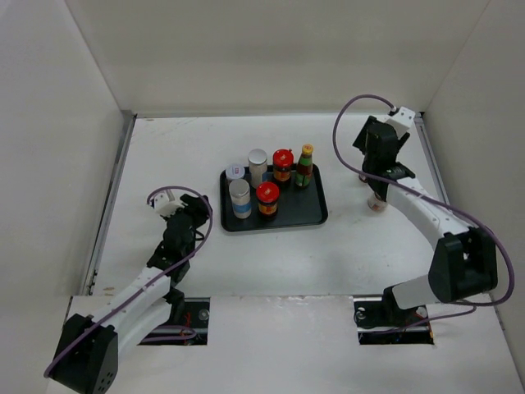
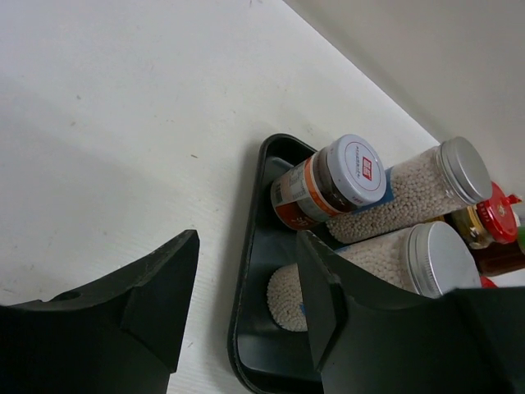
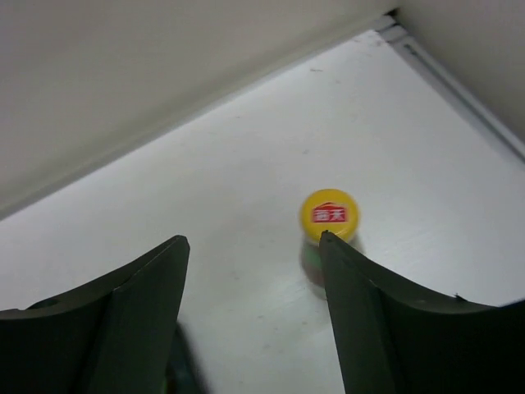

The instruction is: Organize the condiment bottles

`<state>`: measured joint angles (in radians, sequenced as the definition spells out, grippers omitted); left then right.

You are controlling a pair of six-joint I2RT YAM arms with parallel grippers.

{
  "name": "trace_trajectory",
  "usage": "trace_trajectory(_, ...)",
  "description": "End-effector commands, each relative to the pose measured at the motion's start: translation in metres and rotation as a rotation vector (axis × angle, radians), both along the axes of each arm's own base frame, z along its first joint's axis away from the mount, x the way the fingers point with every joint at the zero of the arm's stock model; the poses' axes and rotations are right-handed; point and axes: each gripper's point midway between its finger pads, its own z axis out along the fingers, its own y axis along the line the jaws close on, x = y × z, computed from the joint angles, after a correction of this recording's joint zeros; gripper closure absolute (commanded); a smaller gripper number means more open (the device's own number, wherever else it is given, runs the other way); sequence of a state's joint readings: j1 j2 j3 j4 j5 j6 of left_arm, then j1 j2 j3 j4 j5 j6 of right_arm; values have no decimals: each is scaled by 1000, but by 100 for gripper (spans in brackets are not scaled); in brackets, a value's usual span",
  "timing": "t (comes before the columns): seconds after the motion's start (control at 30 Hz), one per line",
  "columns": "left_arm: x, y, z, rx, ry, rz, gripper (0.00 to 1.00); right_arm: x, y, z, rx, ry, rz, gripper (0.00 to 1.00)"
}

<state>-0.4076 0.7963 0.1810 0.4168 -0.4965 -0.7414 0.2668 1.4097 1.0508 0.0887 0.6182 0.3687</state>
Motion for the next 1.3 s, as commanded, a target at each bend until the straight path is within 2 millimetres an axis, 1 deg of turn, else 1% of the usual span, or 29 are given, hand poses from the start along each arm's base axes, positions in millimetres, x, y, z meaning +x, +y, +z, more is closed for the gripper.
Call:
trace_trajectory(0.0,3,-7,20,-76,-77,-26,50,5,-42,12,-106,32,-139,27)
trace_trajectory(0.1,3,-7,18,-78,-73,-28,49,15,-48,-1,-99,72,-130,26)
trace_trajectory(0.17,3,-8,18,-78,-73,-28,48,18,-48,-4,-93,77,-118,25)
trace_trajectory(0.2,3,-9,17,-77,-72,-30,48,18,-51,-4,-92,79,-123,26)
trace_trajectory(0.3,5,-9,13,-74,-61,-32,48,23,-57,-7,-83,85,-128,28)
trace_trajectory(0.37,5,-10,14,-76,-65,-37,48,27,-58,-13,-78,106,-110,31)
trace_trajectory(0.5,5,-6,16,-75,-73,-21,47,28,-56,-22,-62,119,-94,37)
trace_trajectory(0.63,4,-7,15,-76,-72,-22,44,34,-46,-32,-46,140,-53,37)
trace_trajectory(0.67,4,-7,15,-75,-69,-22,43,34,-46,-34,-46,143,-52,39)
trace_trajectory(0.77,6,-7,12,-73,-65,-19,42,36,-45,-32,-44,133,-49,50)
trace_trajectory(0.83,6,-8,11,-73,-62,-25,42,38,-47,-32,-56,134,-58,59)
trace_trajectory(0.9,6,-9,13,-69,-66,-26,41,34,-53,-28,-68,122,-84,68)
trace_trajectory(0.97,6,-8,12,-66,-65,-21,41,30,-56,-18,-88,86,-108,76)
trace_trajectory(1.03,7,-8,10,-68,-58,-22,41,25,-50,-1,-99,29,-104,78)
trace_trajectory(1.1,7,-9,11,-69,-59,-24,41,15,-40,18,-104,-21,-87,78)
trace_trajectory(1.2,7,-8,10,-64,-58,-18,41,-8,-25,41,-79,-88,-54,78)
trace_trajectory(1.27,8,-7,9,-66,-54,-16,41,-23,-7,50,-46,-120,-5,78)
